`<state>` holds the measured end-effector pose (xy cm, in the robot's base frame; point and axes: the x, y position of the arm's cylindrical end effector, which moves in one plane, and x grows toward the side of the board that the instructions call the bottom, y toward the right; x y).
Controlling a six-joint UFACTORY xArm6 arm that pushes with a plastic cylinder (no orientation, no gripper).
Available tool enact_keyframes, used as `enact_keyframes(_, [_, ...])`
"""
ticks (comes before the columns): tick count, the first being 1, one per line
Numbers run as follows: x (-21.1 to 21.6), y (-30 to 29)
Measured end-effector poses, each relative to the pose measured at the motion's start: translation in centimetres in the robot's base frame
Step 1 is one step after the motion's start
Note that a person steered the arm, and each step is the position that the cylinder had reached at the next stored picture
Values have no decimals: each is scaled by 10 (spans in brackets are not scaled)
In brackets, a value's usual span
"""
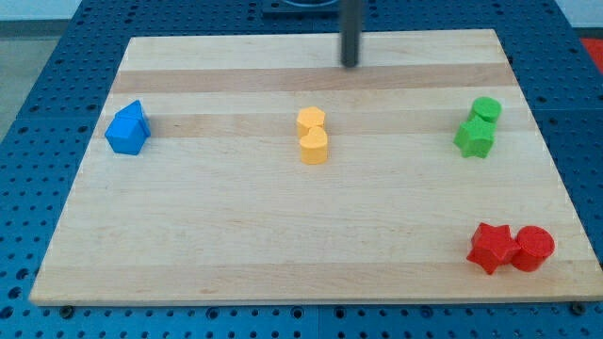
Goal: Move the green blocks slightly towards down
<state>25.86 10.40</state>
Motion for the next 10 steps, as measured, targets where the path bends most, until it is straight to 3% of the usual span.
enact_keyframes(2, [14, 166])
enact_keyframes(3, [48, 211])
enact_keyframes(4, [106, 210])
enact_keyframes(5, [133, 165])
enact_keyframes(7, [81, 150])
enact_keyframes(8, [82, 130])
enact_keyframes(10, [146, 124])
